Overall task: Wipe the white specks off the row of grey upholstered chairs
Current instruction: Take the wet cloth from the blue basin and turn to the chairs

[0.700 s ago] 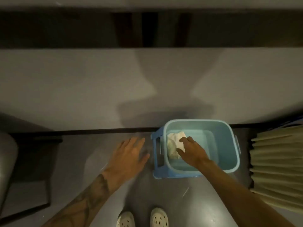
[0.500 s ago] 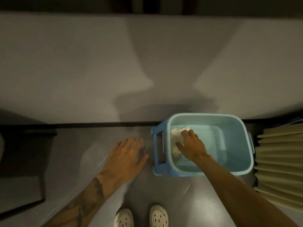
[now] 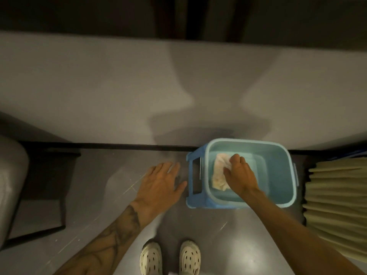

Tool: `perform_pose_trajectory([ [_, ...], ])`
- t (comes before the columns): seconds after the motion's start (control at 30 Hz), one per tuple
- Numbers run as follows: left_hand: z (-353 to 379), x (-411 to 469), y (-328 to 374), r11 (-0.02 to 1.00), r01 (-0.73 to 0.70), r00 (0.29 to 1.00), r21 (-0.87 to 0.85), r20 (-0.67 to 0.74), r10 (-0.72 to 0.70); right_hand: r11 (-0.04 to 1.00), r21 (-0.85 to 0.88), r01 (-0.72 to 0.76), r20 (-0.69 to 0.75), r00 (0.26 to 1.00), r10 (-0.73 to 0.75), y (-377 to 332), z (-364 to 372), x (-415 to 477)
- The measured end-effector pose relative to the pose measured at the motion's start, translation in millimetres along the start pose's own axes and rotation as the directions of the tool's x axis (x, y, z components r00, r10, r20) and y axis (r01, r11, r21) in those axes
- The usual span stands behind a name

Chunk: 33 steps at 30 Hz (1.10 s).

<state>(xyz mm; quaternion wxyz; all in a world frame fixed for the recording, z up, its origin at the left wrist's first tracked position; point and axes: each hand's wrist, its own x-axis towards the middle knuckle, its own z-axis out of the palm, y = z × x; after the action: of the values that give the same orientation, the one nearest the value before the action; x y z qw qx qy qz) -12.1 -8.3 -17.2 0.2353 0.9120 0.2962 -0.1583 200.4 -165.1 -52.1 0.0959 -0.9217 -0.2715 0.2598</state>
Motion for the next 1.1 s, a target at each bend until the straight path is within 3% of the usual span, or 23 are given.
perform_pose_trajectory([
  [0.27, -96.4, -102.8, 34.9, 0.998, 0.048, 0.997, -0.041, -0.064, -0.05, 0.959, 0.052, 0.279, -0.033, 0.96, -0.277, -100.5, -98.0, -121.9],
  [0.47, -155.2, -198.0, 8.1, 0.989, 0.138, 0.983, -0.043, -0.118, -0.143, 0.912, 0.064, 0.406, -0.036, 0.914, -0.405, -188.9, -134.6, -208.3],
  [0.73, -205.6, -332.6, -90.1, 0.969, 0.24, 0.943, -0.057, -0.222, -0.247, 0.857, 0.06, 0.512, -0.04, 0.859, -0.51, -316.9, -110.2, -309.0],
  [1.1, -248.3, -521.1, -302.7, 0.934, 0.349, 0.883, -0.08, -0.305, -0.356, 0.789, 0.09, 0.608, -0.005, 0.793, -0.61, -524.8, 0.7, -451.3],
])
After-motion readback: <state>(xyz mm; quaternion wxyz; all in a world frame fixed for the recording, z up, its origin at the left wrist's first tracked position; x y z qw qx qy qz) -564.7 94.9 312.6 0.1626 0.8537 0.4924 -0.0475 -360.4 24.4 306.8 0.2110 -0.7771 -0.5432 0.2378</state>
